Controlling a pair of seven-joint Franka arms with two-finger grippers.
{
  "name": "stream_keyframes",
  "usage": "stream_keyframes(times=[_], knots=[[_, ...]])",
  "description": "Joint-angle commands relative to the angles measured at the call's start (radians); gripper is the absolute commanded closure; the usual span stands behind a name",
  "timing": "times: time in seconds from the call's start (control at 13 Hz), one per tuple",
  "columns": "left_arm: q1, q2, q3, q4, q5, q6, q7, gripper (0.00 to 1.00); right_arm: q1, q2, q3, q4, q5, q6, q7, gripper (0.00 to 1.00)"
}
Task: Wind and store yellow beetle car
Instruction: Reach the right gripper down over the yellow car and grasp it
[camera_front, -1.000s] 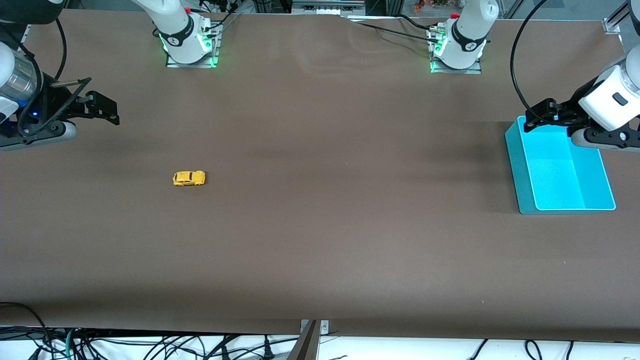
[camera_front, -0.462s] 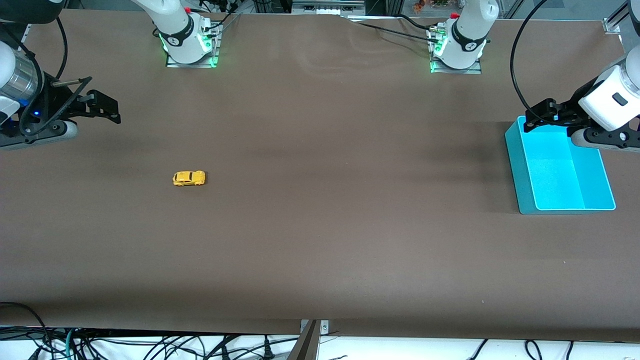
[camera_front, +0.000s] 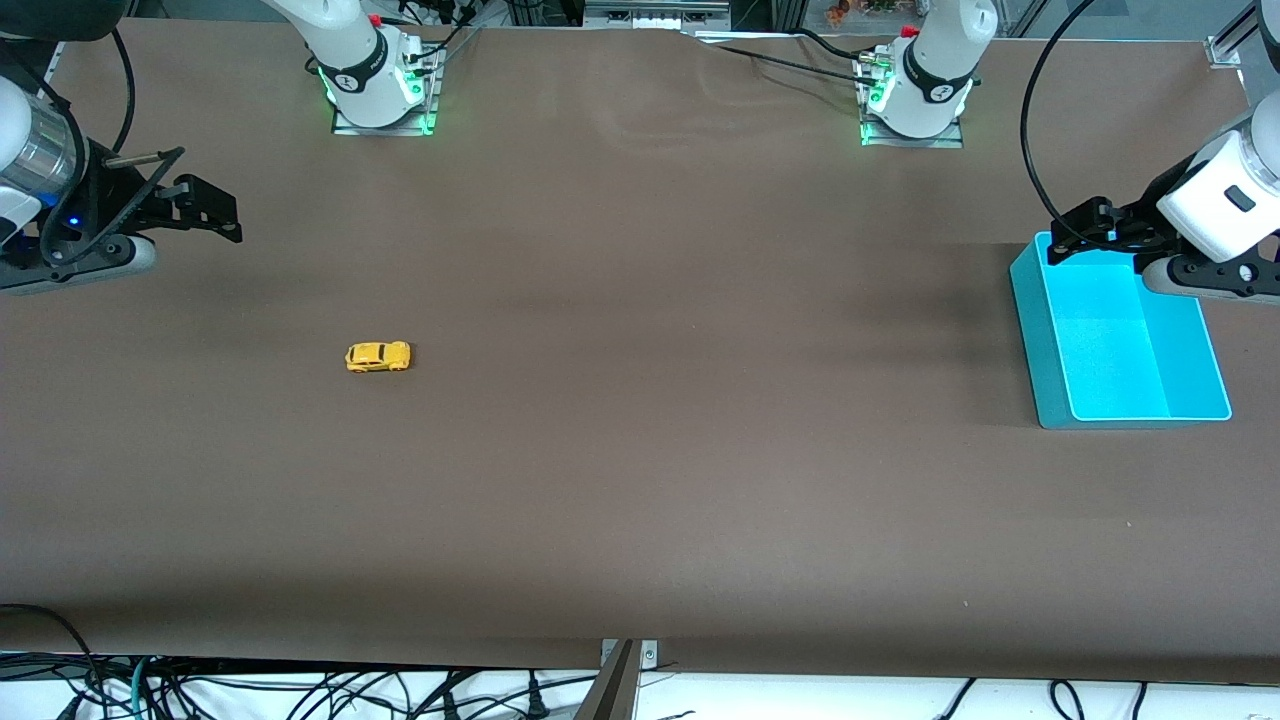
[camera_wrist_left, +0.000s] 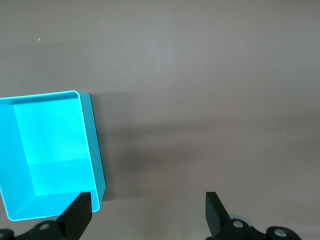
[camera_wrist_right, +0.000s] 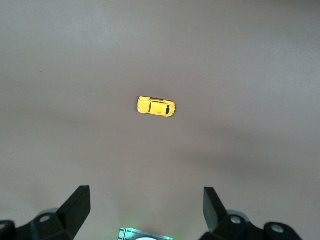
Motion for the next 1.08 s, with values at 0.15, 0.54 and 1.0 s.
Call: stream_keyframes(times=[0.15, 0.54, 1.0], knots=[[0.002, 0.003, -0.004, 0.011, 0.024, -0.014, 0.022, 0.00, -0.005, -0.024, 0.012, -0.020, 0.016, -0.003, -0.012, 0.00], [0.002, 0.004, -0.004, 0.011, 0.024, -0.014, 0.022, 0.00, -0.005, -0.025, 0.022, -0.090, 0.016, 0.007, -0.181, 0.00], [0.002, 0.003, -0.004, 0.011, 0.024, -0.014, 0.022, 0.00, -0.010, -0.030, 0.025, -0.314, 0.012, 0.193, -0.602, 0.00]])
